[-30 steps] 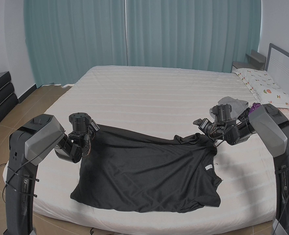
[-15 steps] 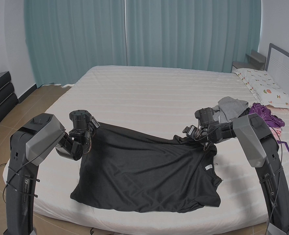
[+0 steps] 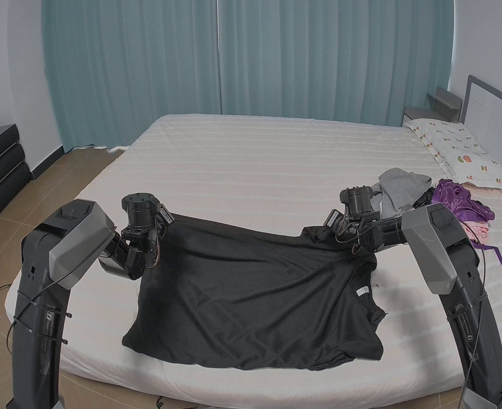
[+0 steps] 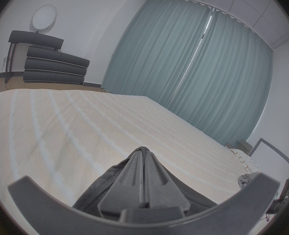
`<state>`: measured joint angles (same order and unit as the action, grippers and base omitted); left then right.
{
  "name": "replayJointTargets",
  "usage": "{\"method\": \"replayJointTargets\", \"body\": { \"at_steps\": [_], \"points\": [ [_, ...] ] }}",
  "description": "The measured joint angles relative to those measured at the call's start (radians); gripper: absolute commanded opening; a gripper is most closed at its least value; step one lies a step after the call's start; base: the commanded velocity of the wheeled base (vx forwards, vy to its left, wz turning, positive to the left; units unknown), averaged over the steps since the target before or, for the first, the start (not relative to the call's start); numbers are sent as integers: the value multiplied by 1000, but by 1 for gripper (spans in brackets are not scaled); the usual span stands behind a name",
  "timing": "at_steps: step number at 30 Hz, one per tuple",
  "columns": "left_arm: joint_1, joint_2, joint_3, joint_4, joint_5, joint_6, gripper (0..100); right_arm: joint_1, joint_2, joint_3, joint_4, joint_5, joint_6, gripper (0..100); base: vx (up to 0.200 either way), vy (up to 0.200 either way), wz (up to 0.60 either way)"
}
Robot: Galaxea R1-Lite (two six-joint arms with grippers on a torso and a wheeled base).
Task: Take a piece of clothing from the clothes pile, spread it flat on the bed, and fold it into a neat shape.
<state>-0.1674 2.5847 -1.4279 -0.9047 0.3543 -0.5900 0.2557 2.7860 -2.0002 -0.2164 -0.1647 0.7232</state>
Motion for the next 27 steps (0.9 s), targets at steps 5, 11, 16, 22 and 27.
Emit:
{"method": "replayJointTargets", "body": {
  "at_steps": [5, 11, 16, 22, 27],
  "points": [
    [7, 38, -61, 0, 1, 1, 0, -15, -7, 0, -150, -13, -17, 0, 0, 0, 0],
    [16, 112, -168, 0, 20, 1, 0, -25, 11, 0, -299, -26, -83, 100, 0, 0, 0],
    [19, 162, -221, 16, 32, 1, 100, -21, 53, 0, -335, -42, -134, 100, 0, 0, 0],
    [21, 191, -237, 11, 59, 0, 100, -13, 69, 0, -342, -43, -129, 100, 0, 0, 0],
    [28, 184, -218, 9, 87, -4, 100, -22, 38, 39, -344, -44, -108, 100, 0, 0, 0]
  ]
}}
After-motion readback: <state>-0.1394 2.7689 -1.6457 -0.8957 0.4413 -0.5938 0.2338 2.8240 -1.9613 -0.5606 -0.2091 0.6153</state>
